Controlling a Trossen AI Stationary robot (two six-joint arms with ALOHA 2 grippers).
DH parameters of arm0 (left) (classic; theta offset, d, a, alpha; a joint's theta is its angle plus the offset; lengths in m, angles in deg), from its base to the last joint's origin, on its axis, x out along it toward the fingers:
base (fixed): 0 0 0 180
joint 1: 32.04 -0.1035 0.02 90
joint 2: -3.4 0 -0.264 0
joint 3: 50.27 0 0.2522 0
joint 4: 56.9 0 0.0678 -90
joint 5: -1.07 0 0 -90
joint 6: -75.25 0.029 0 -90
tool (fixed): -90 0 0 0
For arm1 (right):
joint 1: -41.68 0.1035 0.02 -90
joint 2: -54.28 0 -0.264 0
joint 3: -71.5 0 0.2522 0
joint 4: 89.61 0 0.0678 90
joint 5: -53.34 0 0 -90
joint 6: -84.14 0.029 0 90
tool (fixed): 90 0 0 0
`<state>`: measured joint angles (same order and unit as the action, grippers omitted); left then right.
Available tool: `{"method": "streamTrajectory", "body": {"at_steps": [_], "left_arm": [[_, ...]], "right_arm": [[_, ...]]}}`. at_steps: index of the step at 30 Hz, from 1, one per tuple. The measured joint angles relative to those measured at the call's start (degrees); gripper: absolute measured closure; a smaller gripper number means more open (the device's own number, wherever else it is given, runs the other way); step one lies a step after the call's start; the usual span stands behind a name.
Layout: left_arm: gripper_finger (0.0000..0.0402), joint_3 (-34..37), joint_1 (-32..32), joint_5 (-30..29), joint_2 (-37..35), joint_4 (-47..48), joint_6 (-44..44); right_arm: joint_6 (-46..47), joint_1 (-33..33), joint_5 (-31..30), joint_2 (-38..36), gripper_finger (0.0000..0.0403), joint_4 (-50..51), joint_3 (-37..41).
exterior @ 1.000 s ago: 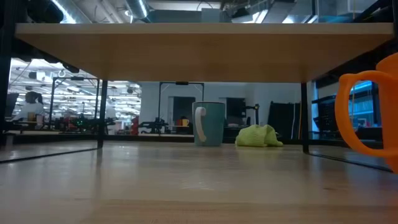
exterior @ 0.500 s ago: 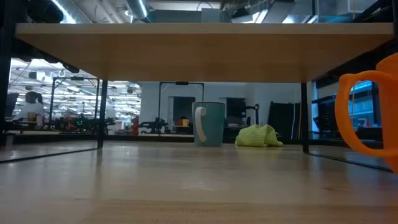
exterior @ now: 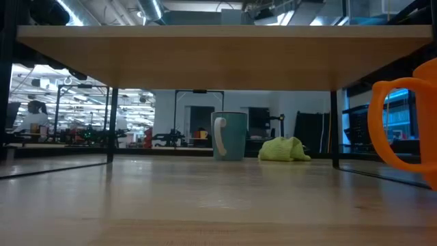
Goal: Stack small to large cups/mugs on shelf
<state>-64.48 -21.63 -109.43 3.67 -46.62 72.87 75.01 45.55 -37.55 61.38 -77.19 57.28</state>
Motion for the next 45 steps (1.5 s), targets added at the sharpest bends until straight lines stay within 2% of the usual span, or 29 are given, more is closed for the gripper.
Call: {"method": "streamTrajectory", "body": {"at_steps": [5,10,12,17,22,25,30,34,37,40,43,45], "left_arm": [[0.0376,0.0,0.0,0.0,0.0,0.0,0.0],[0.0376,0.0,0.0,0.0,0.0,0.0,0.0],[0.0376,0.0,0.0,0.0,0.0,0.0,0.0],[0.0376,0.0,0.0,0.0,0.0,0.0,0.0],[0.0376,0.0,0.0,0.0,0.0,0.0,0.0],[0.0376,0.0,0.0,0.0,0.0,0.0,0.0],[0.0376,0.0,0.0,0.0,0.0,0.0,0.0],[0.0376,0.0,0.0,0.0,0.0,0.0,0.0],[0.0376,0.0,0.0,0.0,0.0,0.0,0.0],[0.0376,0.0,0.0,0.0,0.0,0.0,0.0],[0.0376,0.0,0.0,0.0,0.0,0.0,0.0],[0.0376,0.0,0.0,0.0,0.0,0.0,0.0]], "right_arm": [[1.7,0.0,0.0,0.0,0.0279,0.0,0.0],[9.1,0.0,0.1,0.0,0.0279,-0.2,0.0],[16.3,0.0,0.7,0.0,0.0279,-0.4,0.0],[42.4,0.0,1.8,0.0,0.0279,-2.7,0.0],[53.5,0.0,-2.5,0.0,0.0279,-5.1,0.0],[53.7,0.0,-4.4,0.0,0.0279,-8.7,0.0],[45.2,0.0,-4.7,0.0,0.0279,-12.7,0.0],[44.7,0.0,-4.8,0.0,0.0279,-24.5,0.0],[45.2,0.0,-7.3,0.0,0.0279,-31.1,0.0],[49.2,0.0,-13.6,0.0,0.0279,-36.7,-0.1],[46.4,0.0,-13.8,0.1,0.0279,-38.4,-3.3],[42.7,0.0,-12.8,1.5,0.0279,-34.3,-8.8]]}}
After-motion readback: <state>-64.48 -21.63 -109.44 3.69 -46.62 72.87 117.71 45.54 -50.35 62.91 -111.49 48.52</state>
